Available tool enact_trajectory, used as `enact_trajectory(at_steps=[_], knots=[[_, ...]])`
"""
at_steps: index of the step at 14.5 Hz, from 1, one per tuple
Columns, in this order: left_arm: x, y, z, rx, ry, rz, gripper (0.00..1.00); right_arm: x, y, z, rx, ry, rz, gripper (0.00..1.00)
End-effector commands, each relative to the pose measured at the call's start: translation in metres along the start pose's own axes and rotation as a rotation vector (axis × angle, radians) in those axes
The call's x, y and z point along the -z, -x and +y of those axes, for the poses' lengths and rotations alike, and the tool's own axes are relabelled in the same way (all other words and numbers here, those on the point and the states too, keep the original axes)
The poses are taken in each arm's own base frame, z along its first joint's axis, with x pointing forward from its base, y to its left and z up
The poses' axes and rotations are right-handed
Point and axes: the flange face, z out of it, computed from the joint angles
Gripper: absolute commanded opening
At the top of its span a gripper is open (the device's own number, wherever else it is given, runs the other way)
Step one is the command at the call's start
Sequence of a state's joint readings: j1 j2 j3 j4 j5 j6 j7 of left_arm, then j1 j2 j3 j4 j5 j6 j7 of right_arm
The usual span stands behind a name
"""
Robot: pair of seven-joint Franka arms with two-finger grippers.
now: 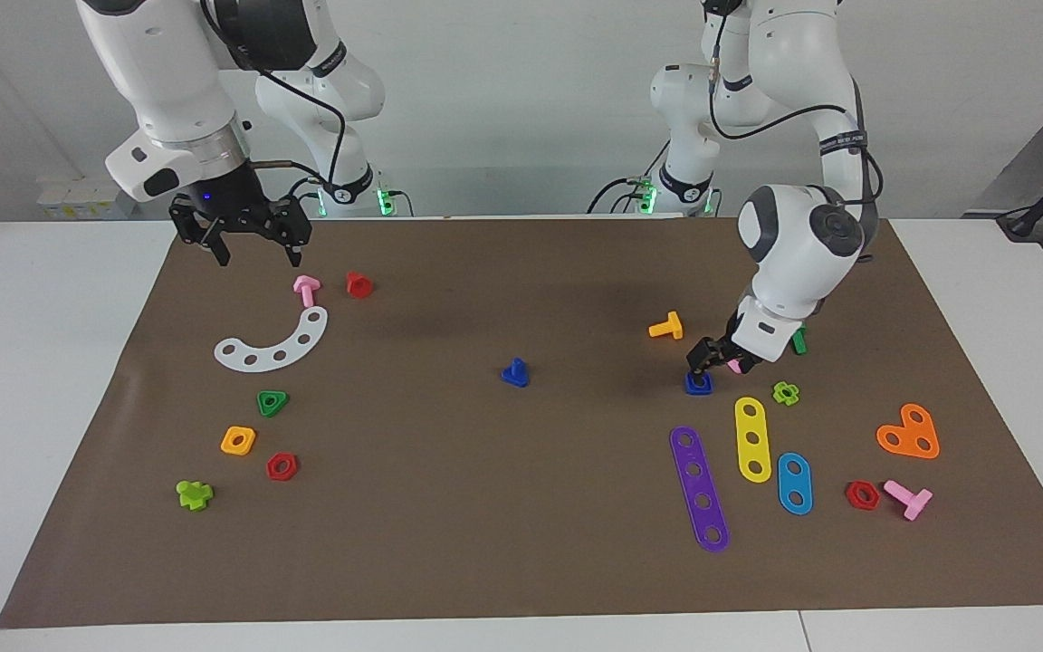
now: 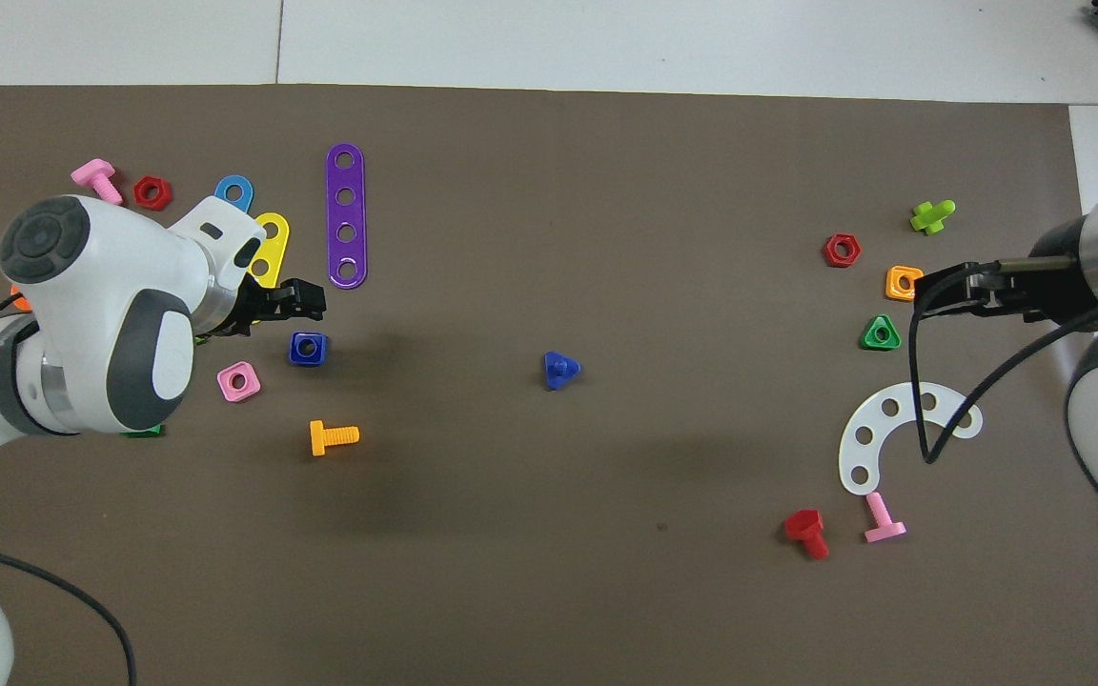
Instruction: Unscrew and place screws in storage area
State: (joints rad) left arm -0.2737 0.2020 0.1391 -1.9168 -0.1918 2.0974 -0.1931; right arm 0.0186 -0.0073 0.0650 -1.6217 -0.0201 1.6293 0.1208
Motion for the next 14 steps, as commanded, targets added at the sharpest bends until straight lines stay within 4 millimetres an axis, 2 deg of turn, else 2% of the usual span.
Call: enact_trajectory(at_steps=[1, 3, 5, 7, 9, 12, 14], knots=[[0.044, -0.010, -0.068, 0.001, 0.021, -0.066, 1.00, 0.002, 0.008, 0.005, 0.022, -0.021, -0.005, 1.00], [0.060, -0.006, -0.114, -0.016, 0.031, -0.100, 1.00, 0.001, 0.009, -0.003, 0.059, -0.021, -0.005, 1.00], [0.076, 0.003, -0.132, -0.042, -0.076, -0.119, 1.00, -0.003, 0.009, -0.023, 0.072, -0.024, 0.017, 1.00], [0.093, 0.010, -0.137, -0.069, -0.164, -0.140, 1.00, -0.017, 0.008, -0.042, 0.048, -0.028, 0.031, 1.00], [0.120, 0.012, -0.136, -0.066, -0.166, -0.143, 1.00, -0.033, 0.004, -0.073, 0.029, -0.034, 0.035, 1.00], [0.178, 0.025, -0.130, -0.075, -0.156, -0.074, 1.00, -0.074, -0.006, -0.131, -0.016, -0.047, 0.046, 1.00], [0.207, 0.040, -0.125, -0.085, -0.146, -0.020, 1.00, -0.104, -0.008, -0.171, -0.028, -0.048, 0.054, 1.00]])
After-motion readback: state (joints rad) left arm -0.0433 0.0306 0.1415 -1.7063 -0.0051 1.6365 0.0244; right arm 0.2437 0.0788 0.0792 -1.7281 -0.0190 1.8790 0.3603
